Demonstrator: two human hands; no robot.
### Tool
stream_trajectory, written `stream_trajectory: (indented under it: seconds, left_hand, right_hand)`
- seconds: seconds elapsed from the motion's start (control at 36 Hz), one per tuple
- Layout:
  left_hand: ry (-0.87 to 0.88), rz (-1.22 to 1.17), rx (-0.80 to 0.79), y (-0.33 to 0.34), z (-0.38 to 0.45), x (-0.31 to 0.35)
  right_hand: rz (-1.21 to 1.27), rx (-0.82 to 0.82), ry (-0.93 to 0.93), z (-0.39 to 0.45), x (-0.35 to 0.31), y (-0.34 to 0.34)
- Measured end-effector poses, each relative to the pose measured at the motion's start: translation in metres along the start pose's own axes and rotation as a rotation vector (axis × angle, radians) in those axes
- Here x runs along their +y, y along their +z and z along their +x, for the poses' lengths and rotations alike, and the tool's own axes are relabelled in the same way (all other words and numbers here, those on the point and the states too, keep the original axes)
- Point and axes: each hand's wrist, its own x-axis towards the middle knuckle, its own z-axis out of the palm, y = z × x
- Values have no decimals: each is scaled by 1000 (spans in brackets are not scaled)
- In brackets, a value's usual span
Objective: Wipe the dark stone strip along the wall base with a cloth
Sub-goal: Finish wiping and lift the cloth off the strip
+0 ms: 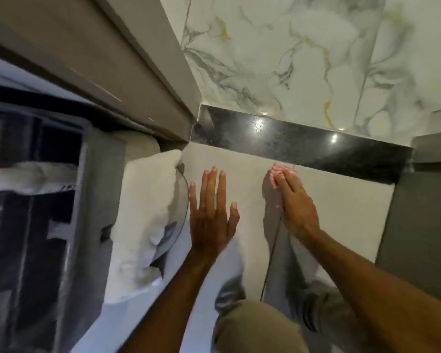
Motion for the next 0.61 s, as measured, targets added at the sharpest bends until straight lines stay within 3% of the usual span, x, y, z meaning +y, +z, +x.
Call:
stream_trajectory:
  seconds: [0.14, 0.31, 0.5, 0.61]
  left_hand:
    - [13, 45, -90, -145, -24, 32]
    - [209, 63, -95, -318, -59, 30]
    - [-20, 205, 20, -441, -65, -96]
    - [-88, 188, -44, -456, -55, -166]
  right_hand:
    - [352, 85, 1, -110, -92, -73]
    - [430, 13, -64, -239, -219, -133]
    - [425, -128, -293, -324, -372, -117]
    - [379, -264, -213, -322, -437, -54]
